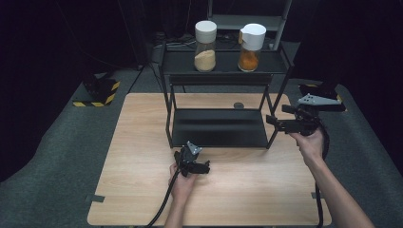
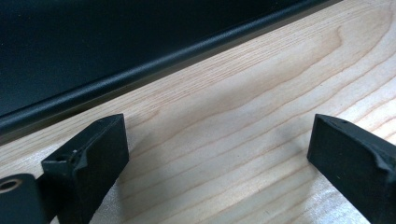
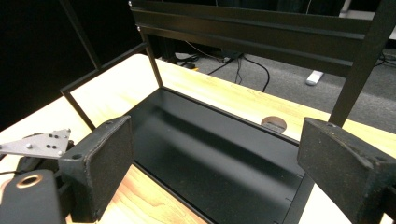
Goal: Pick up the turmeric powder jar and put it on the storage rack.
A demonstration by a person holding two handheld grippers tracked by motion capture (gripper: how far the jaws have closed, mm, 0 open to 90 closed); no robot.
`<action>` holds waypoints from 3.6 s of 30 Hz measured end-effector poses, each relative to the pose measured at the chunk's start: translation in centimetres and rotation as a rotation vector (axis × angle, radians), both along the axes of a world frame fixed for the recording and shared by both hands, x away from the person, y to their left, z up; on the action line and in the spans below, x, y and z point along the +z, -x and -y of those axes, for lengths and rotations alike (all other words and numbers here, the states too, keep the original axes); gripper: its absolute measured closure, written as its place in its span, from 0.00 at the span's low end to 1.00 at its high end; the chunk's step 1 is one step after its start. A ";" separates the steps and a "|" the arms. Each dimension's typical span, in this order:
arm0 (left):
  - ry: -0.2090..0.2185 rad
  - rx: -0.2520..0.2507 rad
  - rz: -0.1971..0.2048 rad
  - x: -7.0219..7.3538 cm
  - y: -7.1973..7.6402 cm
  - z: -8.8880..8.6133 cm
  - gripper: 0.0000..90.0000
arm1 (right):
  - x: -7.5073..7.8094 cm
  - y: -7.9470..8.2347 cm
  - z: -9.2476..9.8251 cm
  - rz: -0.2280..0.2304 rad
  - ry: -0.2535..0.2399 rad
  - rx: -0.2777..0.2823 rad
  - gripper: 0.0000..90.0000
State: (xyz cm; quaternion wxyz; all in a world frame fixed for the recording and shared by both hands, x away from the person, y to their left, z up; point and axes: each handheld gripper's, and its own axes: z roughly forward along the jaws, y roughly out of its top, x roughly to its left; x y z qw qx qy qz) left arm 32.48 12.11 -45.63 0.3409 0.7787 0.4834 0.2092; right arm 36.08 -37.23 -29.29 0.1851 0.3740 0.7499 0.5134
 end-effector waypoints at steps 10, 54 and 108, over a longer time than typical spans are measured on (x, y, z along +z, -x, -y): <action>0.000 0.000 0.000 0.0 0.0 0.0 0.06 | -1.4 0.4 0.0 0.019 0.002 0.013 0.12; -0.003 -0.002 -0.001 0.0 0.0 0.0 0.06 | -6.1 0.9 -2.7 -0.002 0.063 -0.007 0.13; -0.002 -0.001 -0.001 0.0 0.0 0.0 0.06 | -13.0 -0.1 -4.2 -0.101 0.100 0.002 0.10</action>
